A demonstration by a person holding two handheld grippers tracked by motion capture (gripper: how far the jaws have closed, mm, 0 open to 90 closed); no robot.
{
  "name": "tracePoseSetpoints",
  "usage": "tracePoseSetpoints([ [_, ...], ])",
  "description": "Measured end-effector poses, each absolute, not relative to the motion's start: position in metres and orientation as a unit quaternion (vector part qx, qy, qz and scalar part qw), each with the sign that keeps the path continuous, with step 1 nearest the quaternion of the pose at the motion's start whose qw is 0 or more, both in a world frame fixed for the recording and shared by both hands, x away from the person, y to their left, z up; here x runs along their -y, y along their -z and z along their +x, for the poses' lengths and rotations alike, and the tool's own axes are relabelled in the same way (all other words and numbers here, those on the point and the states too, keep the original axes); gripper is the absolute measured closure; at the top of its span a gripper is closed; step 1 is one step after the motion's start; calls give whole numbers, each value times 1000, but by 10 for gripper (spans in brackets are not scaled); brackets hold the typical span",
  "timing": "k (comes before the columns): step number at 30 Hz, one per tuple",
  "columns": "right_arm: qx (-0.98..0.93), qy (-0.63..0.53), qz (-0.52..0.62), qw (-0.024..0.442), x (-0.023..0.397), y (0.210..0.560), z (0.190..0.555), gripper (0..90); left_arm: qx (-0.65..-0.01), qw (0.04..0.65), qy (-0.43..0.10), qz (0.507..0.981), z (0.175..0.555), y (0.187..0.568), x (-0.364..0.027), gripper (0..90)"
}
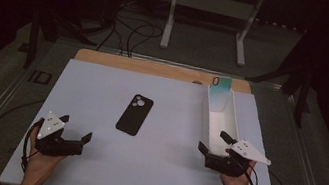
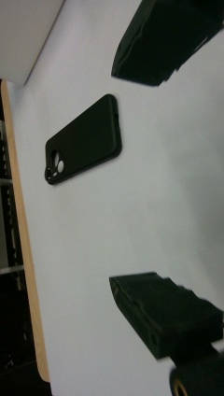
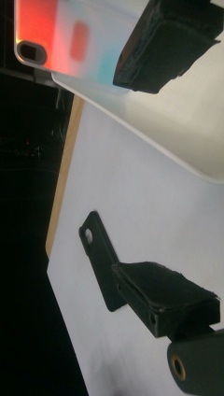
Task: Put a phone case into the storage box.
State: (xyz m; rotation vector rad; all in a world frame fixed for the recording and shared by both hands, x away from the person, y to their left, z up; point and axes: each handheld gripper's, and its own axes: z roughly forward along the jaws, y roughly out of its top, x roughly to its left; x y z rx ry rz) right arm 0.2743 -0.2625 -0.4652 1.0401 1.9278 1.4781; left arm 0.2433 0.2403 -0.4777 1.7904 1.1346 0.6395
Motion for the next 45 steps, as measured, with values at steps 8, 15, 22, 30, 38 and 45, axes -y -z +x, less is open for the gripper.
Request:
tracePoseSetpoints([
  [8, -708, -538, 380, 255, 260, 466, 272, 77, -457, 436, -258, 731, 244, 481, -239, 0],
  [15, -707, -536, 381, 259, 261, 466, 273, 77, -454, 436, -252, 735, 246, 481, -236, 0],
  [22, -710, -528, 381, 269, 260, 465, 273, 78, -458, 432, -234, 741, 259, 473, -227, 0],
  [30, -701, -534, 389, 269, 265, 465, 273, 78, -444, 417, -236, 758, 275, 465, -209, 0],
  [38, -696, -538, 400, 259, 269, 466, 275, 78, -443, 399, -224, 771, 297, 459, -193, 0],
  [45, -696, -538, 401, 257, 269, 466, 275, 79, -449, 383, -210, 779, 315, 462, -179, 0],
])
